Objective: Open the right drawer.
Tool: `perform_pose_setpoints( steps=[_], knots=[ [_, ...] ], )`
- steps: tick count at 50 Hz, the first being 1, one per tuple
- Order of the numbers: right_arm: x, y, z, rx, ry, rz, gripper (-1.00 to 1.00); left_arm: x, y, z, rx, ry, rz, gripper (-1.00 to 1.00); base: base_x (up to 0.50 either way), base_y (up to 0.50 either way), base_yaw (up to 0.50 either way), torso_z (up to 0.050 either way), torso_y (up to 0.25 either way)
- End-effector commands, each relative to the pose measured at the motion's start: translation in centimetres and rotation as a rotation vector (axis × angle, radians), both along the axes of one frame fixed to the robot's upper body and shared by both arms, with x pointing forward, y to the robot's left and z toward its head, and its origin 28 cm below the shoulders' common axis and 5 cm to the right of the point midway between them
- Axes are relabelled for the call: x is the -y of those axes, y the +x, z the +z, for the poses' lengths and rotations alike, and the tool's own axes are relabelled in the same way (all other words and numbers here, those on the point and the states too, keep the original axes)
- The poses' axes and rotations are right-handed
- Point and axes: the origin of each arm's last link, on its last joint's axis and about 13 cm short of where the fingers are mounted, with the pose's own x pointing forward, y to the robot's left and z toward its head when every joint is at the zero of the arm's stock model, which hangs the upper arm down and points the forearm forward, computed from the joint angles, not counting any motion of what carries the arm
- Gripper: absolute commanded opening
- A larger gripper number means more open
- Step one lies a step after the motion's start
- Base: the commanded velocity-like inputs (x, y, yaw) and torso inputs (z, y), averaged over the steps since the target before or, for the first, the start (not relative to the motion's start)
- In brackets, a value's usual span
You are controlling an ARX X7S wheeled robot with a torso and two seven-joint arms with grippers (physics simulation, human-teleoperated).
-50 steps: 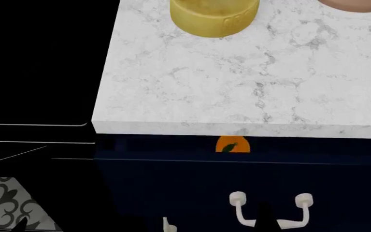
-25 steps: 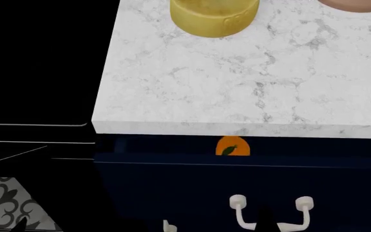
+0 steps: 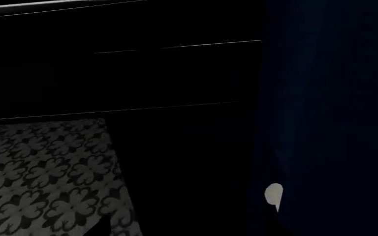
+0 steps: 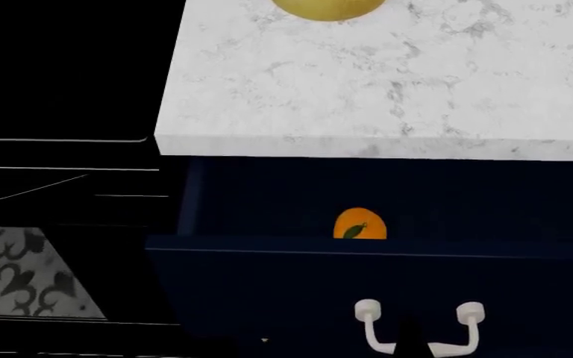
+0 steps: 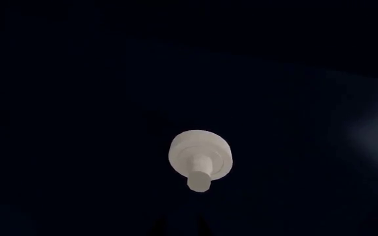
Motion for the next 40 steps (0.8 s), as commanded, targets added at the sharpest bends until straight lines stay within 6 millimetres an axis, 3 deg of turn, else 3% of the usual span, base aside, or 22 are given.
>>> perform_pose_setpoints(
  steps=[1,40],
  knots=[
    [0.67,0.36,1.56,0.164,-0.082,-0.010,-1.00,0.03,0.02,-0.02,0.000,0.000,0.001,1.00,-0.20,0.00,0.00,0.000,0.000],
    [0.62,0.39,1.51,0.163,-0.088,-0.007,-1.00,0.02,0.01,0.03,0.000,0.001,0.001,1.00,-0.19,0.00,0.00,0.001,0.002]
  ],
)
